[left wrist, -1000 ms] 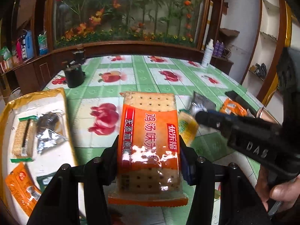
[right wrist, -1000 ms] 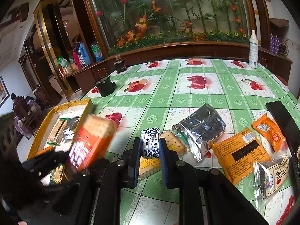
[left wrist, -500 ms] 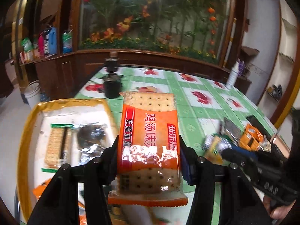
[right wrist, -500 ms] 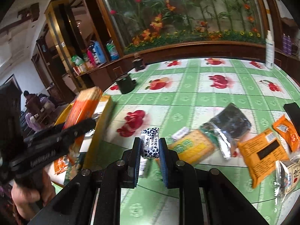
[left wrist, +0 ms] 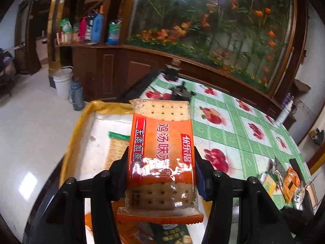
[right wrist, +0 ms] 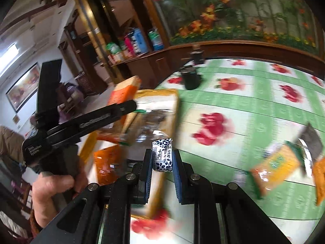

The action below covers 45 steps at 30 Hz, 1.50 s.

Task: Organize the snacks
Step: 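Carry the orange cracker pack with left while right carries white-blue pack over tray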

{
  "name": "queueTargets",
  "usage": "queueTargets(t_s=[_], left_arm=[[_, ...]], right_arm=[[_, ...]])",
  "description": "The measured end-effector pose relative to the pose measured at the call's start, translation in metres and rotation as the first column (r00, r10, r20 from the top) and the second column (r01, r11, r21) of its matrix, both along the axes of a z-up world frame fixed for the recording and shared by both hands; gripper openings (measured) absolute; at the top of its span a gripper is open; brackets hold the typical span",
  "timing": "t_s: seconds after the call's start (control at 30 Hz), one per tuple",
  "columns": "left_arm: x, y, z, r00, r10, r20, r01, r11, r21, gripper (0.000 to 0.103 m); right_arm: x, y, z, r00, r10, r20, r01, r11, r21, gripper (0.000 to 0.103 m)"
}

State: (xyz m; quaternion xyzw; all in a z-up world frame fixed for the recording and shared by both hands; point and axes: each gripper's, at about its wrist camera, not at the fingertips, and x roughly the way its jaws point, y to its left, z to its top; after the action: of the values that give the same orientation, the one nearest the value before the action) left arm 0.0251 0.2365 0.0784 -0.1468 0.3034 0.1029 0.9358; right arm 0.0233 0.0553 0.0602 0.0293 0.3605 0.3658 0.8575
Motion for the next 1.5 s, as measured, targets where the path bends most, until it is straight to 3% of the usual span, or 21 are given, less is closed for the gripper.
queueTargets(t_s=[0.13, 0.33, 0.63, 1.5], left_arm=[[0.000, 0.007, -0.003, 0.999, 0.043, -0.034, -0.043, 0.999, 0.014, 0.053], [0.006, 0.019, -0.016, 0.993, 0.055, -0.105, -0.060, 0.997, -0.044, 0.053], [0.010, 0.019, -0.022, 0.991, 0.049, -0.124, -0.055, 0.998, -0.043, 0.053], [0.016, 0.008, -0.022, 0.989, 0.030, -0.146, -0.035, 0.999, -0.030, 0.053]], right_arm=[[-0.003, 0.038, -0.008, 0.999, 0.046, -0.005, -0.046, 0.999, -0.017, 0.021], [-0.002, 0.065, -0.032, 0.997, 0.070, -0.032, -0.072, 0.995, -0.069, 0.021], [-0.002, 0.069, -0.045, 0.996, 0.082, -0.020, -0.084, 0.990, -0.113, 0.021], [-0.007, 0.075, -0.053, 0.993, 0.113, -0.023, -0.115, 0.985, -0.129, 0.021]])
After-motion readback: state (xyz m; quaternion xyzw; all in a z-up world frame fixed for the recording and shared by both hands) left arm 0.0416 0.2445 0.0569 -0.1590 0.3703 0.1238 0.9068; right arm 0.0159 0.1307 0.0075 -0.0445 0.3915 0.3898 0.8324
